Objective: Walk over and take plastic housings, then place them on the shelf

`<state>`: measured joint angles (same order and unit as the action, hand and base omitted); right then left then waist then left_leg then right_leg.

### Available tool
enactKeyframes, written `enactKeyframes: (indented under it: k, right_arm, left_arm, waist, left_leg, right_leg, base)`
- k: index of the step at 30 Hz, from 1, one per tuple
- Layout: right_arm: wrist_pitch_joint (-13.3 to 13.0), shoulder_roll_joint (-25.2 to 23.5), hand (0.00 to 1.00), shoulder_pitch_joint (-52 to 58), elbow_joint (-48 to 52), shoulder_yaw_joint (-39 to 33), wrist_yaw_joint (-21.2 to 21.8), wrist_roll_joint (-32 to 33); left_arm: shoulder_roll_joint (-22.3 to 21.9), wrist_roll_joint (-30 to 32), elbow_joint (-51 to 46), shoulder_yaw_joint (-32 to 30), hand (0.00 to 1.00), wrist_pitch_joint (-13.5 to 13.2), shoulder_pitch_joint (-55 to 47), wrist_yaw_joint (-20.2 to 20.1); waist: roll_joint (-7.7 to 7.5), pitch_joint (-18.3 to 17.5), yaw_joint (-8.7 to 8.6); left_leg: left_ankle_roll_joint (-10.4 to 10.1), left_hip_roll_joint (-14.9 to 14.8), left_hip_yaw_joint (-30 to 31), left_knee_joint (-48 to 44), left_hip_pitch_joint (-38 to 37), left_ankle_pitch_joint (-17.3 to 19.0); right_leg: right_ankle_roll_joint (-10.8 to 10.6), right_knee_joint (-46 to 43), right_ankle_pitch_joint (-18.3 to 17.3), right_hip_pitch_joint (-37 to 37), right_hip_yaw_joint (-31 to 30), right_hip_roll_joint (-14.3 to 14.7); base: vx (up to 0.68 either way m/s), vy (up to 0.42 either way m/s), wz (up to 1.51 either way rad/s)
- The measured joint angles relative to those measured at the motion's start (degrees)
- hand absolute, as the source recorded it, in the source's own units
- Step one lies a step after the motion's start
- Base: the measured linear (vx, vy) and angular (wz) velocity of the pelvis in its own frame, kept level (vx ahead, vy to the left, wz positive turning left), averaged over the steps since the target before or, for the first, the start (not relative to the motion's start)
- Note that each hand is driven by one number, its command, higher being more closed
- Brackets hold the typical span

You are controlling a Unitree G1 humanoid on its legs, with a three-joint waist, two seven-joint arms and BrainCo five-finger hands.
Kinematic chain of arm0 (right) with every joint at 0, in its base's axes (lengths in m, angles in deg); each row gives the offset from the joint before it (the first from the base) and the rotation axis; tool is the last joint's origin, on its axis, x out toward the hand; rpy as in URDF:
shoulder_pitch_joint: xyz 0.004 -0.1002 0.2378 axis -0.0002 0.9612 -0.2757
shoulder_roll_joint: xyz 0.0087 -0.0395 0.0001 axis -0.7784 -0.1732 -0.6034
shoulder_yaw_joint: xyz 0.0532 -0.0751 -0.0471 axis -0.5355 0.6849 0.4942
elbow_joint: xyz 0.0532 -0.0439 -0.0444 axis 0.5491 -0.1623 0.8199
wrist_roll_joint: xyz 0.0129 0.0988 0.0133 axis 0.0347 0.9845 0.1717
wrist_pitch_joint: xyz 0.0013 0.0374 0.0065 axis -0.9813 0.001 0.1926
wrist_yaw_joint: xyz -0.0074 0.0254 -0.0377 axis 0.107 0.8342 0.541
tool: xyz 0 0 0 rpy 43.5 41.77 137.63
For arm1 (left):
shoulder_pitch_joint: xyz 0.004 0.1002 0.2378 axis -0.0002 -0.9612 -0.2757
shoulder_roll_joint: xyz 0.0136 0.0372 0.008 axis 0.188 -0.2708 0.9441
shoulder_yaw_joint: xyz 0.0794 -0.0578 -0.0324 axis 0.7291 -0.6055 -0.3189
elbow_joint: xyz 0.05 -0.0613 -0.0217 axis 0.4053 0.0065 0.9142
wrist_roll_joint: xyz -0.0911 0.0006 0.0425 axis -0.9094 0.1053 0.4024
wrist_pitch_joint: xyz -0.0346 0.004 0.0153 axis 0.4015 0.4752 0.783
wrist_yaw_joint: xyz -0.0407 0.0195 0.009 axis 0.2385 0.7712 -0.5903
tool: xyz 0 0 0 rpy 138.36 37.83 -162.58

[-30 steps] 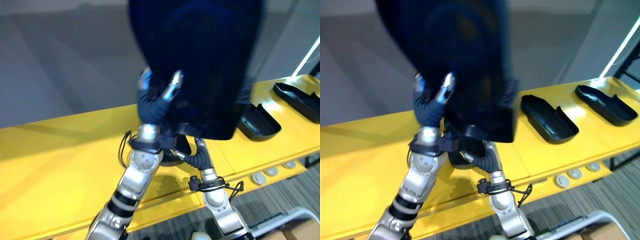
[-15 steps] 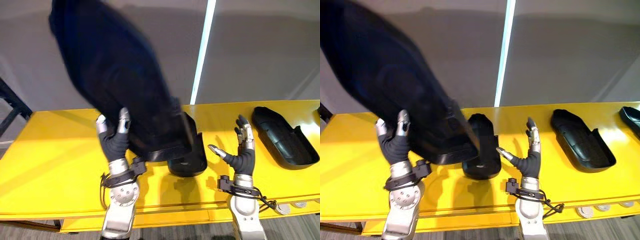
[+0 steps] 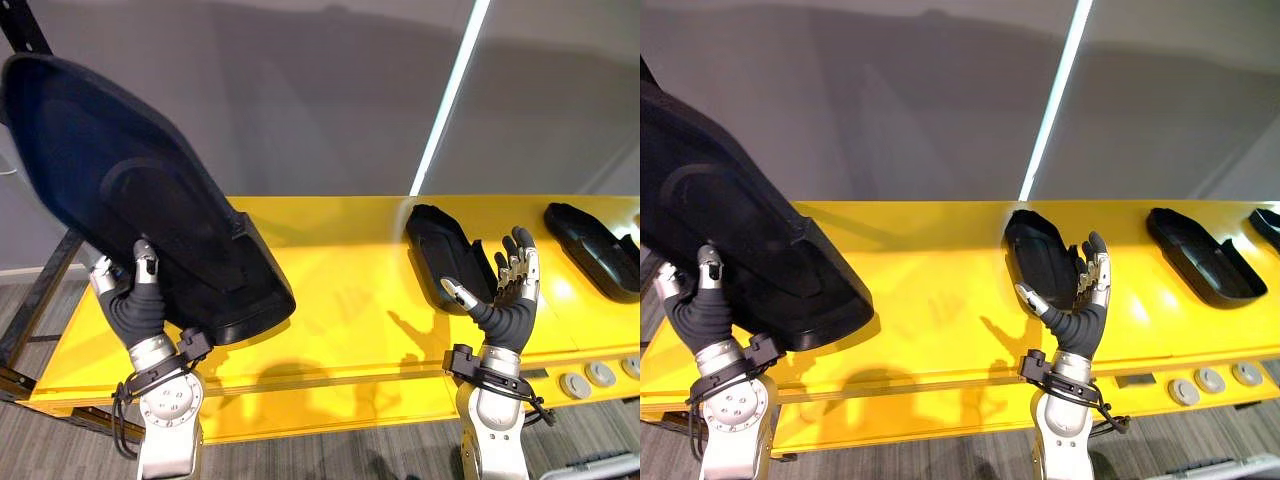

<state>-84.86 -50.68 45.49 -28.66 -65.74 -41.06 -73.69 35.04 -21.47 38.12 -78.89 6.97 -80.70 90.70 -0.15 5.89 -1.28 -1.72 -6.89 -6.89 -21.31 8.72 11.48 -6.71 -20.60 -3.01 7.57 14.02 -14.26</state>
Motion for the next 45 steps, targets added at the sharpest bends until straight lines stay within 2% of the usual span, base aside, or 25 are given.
enactKeyframes:
  k: [1,3,4,5,9,12,17,24,30,39,40,45]
  right_arm:
    - [0.0,0.2,0.00,0.3,0.0,0.0,0.4,0.0]
    - [0.0,1.0,0.00,1.0,0.3,-0.2,1.6,0.0]
    - [0.1,1.5,0.00,1.2,0.4,-0.7,2.2,0.0]
    - [0.2,1.9,0.00,2.3,0.7,-2.2,3.4,0.0]
    - [1.4,3.7,0.00,2.7,3.8,-4.9,5.5,0.0]
    - [1.4,5.9,0.00,2.6,8.7,-7.9,8.5,1.9]
    - [1.4,6.8,0.00,4.2,9.5,-8.8,13.0,8.1]
    - [1.4,6.7,0.00,7.7,9.6,-8.1,16.8,14.9]
    - [1.4,6.6,0.00,9.5,9.5,-6.4,17.5,15.0]
    - [1.5,6.4,0.00,9.5,9.5,-3.7,18.0,15.9]
    - [1.5,6.4,0.00,9.6,9.5,-3.0,18.0,16.8]
    - [1.5,5.5,0.00,9.8,9.4,-1.4,18.1,17.5]
  left_arm:
    - [0.1,-0.6,0.5,-0.4,1.00,0.0,1.2,-1.3]
    - [0.1,-2.0,1.1,-0.9,1.00,0.0,2.7,-2.9]
    - [0.0,-2.4,1.6,-0.9,1.00,0.0,3.1,-3.3]
    - [0.3,-3.9,2.3,-1.3,1.00,0.1,3.3,-5.3]
    - [1.9,-5.6,3.7,-5.2,1.00,0.4,4.2,-8.1]
    - [3.9,-6.1,8.6,-5.4,1.00,2.7,6.3,-10.2]
    - [6.4,-5.7,13.2,-5.3,1.00,6.8,7.6,-14.4]
    - [10.2,-5.8,20.6,-5.8,1.00,10.0,7.9,-18.4]
    - [13.5,-6.0,24.0,-6.2,1.00,11.8,9.1,-19.7]
    - [15.1,-6.0,31.2,-6.1,1.00,13.4,15.4,-20.1]
    - [15.5,-6.0,32.6,-6.0,0.00,13.5,16.8,-20.1]
    - [17.8,-6.0,39.4,-4.7,0.00,14.0,23.6,-20.0]
  waist:
    - [0.29,0.2,-0.68]
    - [0.40,0.3,-0.89]
    - [0.86,0.6,-0.90]
    - [1.50,0.8,-1.18]
    - [1.50,0.7,-0.85]
    - [1.49,0.7,-0.83]
    - [1.55,0.7,-1.31]
    - [1.69,0.8,-1.31]
    - [2.17,1.1,-1.22]
    - [2.37,3.4,-1.11]
    - [2.36,3.9,-1.16]
    - [2.30,5.2,-1.33]
  left_leg:
    - [0.3,1.0,-0.2,2.5,-0.8,-1.5]
    - [0.2,2.2,-0.5,5.8,-1.6,-3.4]
    - [-0.1,2.1,-0.4,6.8,-2.0,-3.7]
    - [-0.5,2.3,0.0,10.3,-3.0,-5.8]
    - [-1.7,1.6,-0.8,17.3,-4.8,-10.8]
    - [-2.5,1.0,-0.9,22.4,-7.4,-13.2]
    - [-2.6,1.0,-0.8,26.0,-9.6,-14.8]
    - [-2.5,1.2,-0.6,26.3,-10.1,-15.1]
    - [-2.7,0.7,-0.6,26.5,-7.4,-16.2]
    - [-2.6,0.7,-1.0,26.3,-6.7,-16.3]
    - [-2.6,0.7,-1.1,26.3,-6.5,-16.3]
    - [-2.6,0.7,-1.6,26.3,-5.5,-16.4]
  right_leg:
    - [0.9,0.6,-3.0,-1.4,-0.9,2.2]
    - [1.8,6.3,-4.4,-3.9,-0.8,3.7]
    - [2.3,7.8,-3.7,-4.6,-0.6,4.2]
    - [2.5,11.5,-2.1,-6.0,-0.5,5.0]
    - [2.8,17.1,2.1,-6.5,-0.8,7.2]
    - [2.8,17.8,2.4,-7.2,-0.9,8.1]
    - [2.8,18.2,2.4,-7.9,-1.1,8.6]
    - [2.9,18.2,2.0,-8.6,-1.2,8.4]
    - [3.3,18.0,2.3,-5.8,-1.3,9.0]
    - [3.4,17.7,2.4,-4.5,-2.2,9.0]
    - [3.4,17.6,2.4,-4.2,-2.3,9.0]
    - [3.4,17.4,2.5,-2.8,-2.8,9.1]
  base:
    - [-0.11,0.105,-0.11]
    - [-0.08,0.006,-0.02]
    - [-0.11,-0.058,0.07]
    - [-0.07,-0.049,0.09]
    - [0.01,-0.069,-0.07]
    - [0.07,-0.051,0.00]
    - [0.02,0.005,0.02]
    - [-0.03,0.025,0.03]
    - [-0.06,0.003,0.00]
    - [-0.01,0.015,-0.04]
    - [-0.02,0.018,-0.04]
    - [-0.01,0.014,-0.05]
